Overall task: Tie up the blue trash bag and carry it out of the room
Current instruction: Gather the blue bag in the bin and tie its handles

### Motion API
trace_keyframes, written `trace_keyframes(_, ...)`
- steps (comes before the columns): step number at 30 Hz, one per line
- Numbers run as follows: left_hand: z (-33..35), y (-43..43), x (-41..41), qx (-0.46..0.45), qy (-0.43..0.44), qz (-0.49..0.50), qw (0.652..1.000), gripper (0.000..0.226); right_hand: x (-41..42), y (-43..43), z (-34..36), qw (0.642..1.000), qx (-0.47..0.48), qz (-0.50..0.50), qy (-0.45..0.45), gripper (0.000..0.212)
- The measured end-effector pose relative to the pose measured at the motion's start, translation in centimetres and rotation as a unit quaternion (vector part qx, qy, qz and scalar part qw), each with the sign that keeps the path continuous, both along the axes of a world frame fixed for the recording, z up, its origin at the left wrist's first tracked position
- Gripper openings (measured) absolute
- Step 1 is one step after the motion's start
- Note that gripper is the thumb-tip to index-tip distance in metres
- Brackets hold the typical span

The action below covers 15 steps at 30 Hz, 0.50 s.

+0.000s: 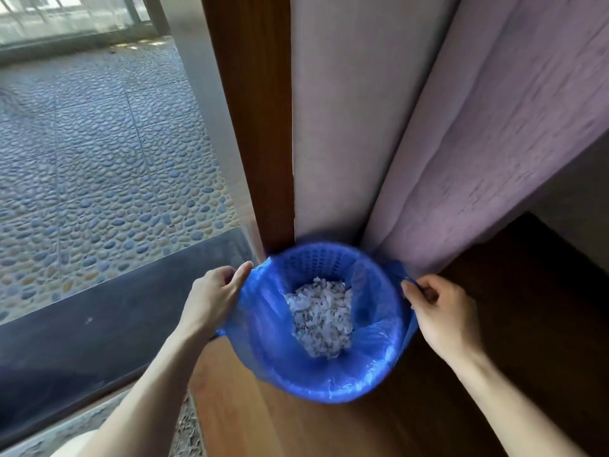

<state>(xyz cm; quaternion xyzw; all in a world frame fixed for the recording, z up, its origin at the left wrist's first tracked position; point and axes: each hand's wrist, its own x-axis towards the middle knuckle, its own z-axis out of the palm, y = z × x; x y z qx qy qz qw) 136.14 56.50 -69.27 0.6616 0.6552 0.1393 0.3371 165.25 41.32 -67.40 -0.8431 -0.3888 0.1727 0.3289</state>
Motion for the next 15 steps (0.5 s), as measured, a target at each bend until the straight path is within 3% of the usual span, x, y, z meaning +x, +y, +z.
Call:
trace_keyframes(4,2.2,0.1,0.3,0.069,0.005,0.004,0.998,0.022,-0.7,1.4,-0.1,0.989,0.066,-0.030,0.128,0.031)
trace_keyframes(6,3.0,0.1,0.2,0.049,0.043,-0.019,0.998,0.023,-0.9,1.8,-0.5,0.983,0.064,-0.028,0.172,0.031)
trace_keyframes(8,3.2,0.3,-0.2,0.034,0.119,-0.052,0.991,0.028,-0.7,2.1,-0.7,0.982,0.054,-0.012,0.179,0.023)
trace_keyframes(10,3.0,0.6,-0.5,0.030,0.142,-0.065,0.987,0.030,-0.3,2.4,-1.0,0.981,0.070,-0.007,0.178,0.019)
trace_keyframes(12,3.2,0.5,-0.1,0.035,0.088,-0.067,0.993,0.027,-0.1,2.7,-1.1,0.977,0.095,-0.013,0.190,0.014)
trace_keyframes(15,3.8,0.2,1.4,0.059,-0.059,-0.047,0.995,0.023,-0.5,3.3,-0.7,0.957,0.142,-0.023,0.251,0.010)
